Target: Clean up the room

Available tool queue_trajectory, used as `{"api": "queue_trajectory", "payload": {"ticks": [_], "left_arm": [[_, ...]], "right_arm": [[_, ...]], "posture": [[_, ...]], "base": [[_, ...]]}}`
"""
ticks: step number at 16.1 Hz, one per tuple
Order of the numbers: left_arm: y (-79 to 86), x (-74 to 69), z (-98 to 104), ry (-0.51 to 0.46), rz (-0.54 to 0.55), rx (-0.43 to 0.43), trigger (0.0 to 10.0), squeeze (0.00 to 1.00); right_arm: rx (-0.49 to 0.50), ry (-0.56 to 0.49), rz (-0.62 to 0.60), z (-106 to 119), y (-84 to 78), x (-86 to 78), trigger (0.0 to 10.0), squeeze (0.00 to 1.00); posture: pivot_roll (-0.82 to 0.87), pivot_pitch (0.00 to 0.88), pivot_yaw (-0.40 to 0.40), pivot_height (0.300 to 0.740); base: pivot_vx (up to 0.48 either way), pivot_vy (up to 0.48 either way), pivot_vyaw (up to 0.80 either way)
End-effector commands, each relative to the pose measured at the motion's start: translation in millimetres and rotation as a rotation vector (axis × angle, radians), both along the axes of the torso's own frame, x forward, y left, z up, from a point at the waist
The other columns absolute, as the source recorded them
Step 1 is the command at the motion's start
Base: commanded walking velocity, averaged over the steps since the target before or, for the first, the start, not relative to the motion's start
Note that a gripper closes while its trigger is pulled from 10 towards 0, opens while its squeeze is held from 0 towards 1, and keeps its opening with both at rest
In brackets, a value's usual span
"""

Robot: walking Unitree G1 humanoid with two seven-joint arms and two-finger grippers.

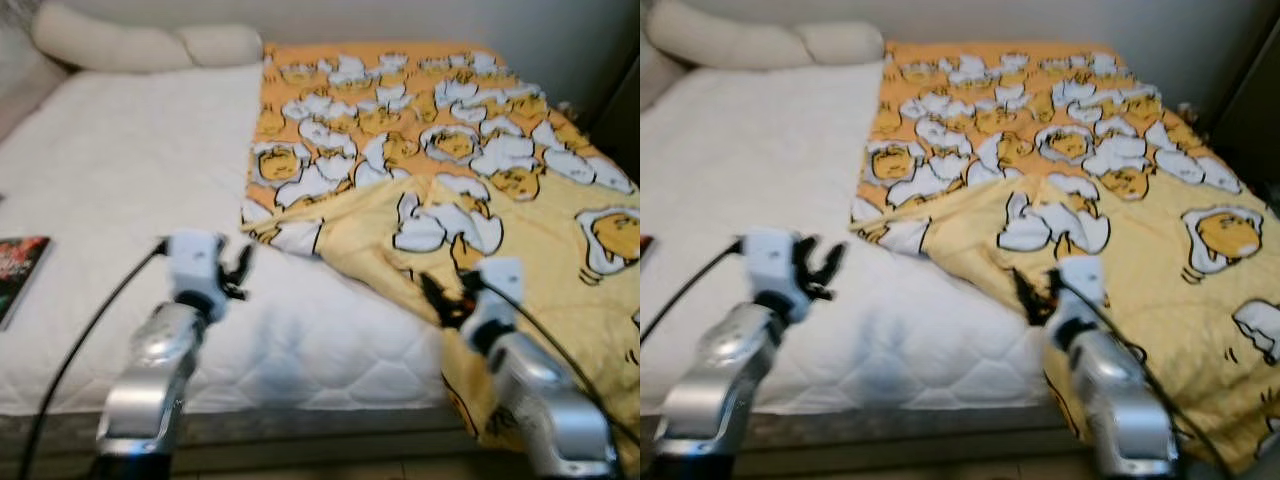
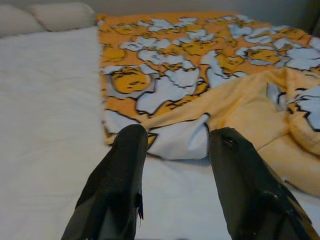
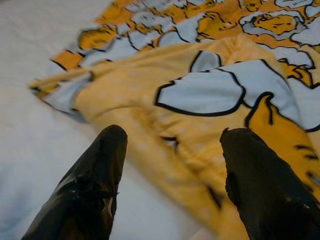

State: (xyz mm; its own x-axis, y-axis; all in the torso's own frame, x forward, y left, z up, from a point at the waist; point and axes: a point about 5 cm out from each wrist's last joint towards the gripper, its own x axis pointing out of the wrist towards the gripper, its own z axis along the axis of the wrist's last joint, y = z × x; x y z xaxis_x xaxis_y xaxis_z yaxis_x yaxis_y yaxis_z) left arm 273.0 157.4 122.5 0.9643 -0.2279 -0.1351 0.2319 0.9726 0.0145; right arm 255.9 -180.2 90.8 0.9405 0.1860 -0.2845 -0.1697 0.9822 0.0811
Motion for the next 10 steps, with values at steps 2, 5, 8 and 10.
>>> {"api": "queue_trajectory", "payload": {"ticks": [2, 5, 8, 10], "left_arm": [[14.3, -2.2, -1, 0.006, 0.044, 0.019, 10.0, 0.0], [15.3, -3.0, 1, 0.001, 0.051, 0.014, 10.0, 0.0], [19.4, -7.1, 4, 0.013, 0.007, -0.005, 10.0, 0.85], [22.9, -9.7, 5, 0.029, -0.023, 0.008, 10.0, 1.0]], "right_arm": [[0.01, -0.022, 0.039, 4, 11.4, 4.1, 10.0, 0.0], [-0.036, -0.026, 0.084, 6, 9.4, 9.9, 10.0, 0.0], [-0.095, -0.012, 0.137, 7, 3.6, 27.8, 10.0, 1.0], [-0.151, 0.005, 0.153, 5, -1.0, 41.0, 10.0, 1.0]], "posture": [[0.01, 0.0, 0.01, 0.74], [0.01, 0.0, 0.01, 0.74], [0.03, 0.0, 0.01, 0.74], [0.04, 0.0, 0.015, 0.74]], "base": [[0.311, 0.0, 0.0], [0.0, 0.0, 0.0], [0.0, 0.0, 0.0], [0.0, 0.0, 0.0]]}}
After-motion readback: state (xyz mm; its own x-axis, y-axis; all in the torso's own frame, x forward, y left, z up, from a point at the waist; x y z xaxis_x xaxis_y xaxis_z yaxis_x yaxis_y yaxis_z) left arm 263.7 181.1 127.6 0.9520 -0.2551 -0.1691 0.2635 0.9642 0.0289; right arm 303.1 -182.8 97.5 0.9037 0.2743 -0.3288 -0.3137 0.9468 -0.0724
